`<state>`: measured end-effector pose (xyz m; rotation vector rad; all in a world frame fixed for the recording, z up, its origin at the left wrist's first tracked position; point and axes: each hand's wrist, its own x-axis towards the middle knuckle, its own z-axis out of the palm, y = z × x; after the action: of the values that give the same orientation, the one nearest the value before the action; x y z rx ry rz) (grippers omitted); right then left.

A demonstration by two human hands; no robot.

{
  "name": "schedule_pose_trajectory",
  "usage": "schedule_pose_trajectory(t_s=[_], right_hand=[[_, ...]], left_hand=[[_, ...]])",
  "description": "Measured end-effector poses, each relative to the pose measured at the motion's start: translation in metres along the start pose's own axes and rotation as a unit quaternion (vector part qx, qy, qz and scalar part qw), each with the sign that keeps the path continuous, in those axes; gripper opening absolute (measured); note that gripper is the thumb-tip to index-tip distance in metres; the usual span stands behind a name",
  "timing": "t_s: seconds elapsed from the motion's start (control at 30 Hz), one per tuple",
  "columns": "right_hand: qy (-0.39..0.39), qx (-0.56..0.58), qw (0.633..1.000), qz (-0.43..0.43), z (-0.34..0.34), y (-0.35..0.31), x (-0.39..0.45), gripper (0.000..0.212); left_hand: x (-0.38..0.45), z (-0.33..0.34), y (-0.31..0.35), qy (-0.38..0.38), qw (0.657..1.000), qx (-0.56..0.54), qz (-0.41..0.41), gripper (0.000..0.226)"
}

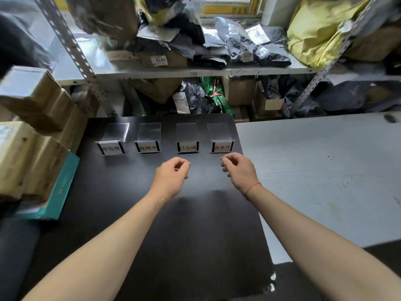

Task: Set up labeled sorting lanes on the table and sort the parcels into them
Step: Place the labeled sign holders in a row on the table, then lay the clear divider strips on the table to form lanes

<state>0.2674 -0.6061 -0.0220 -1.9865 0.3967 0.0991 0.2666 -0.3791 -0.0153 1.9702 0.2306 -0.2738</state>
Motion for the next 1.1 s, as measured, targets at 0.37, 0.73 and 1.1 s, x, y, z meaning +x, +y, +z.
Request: schedule_pose_trajectory(t_s=[0.37,0.73,1.1], right_hand=[[-0.018,-0.011,0.999,-0.040,0.097,-0.091,-0.182,0.013],[-0.092,-0.015,0.995,-0.043,0.199,-0.117,-0.260,0.012],[-0.141,0.016,0.989,-0.045,0.226,-0.123,-0.272,0.013]], left_hand=[[-0.137,-0.162,-0.030,-0.013,0.999,0.009,0.028,0.013],[-0.214,-0.242,-0.090,0.034,0.999,0.005,-0.006,0.011],[-0.242,-0.269,-0.100,0.070,0.997,0.016,-0.038,0.011]])
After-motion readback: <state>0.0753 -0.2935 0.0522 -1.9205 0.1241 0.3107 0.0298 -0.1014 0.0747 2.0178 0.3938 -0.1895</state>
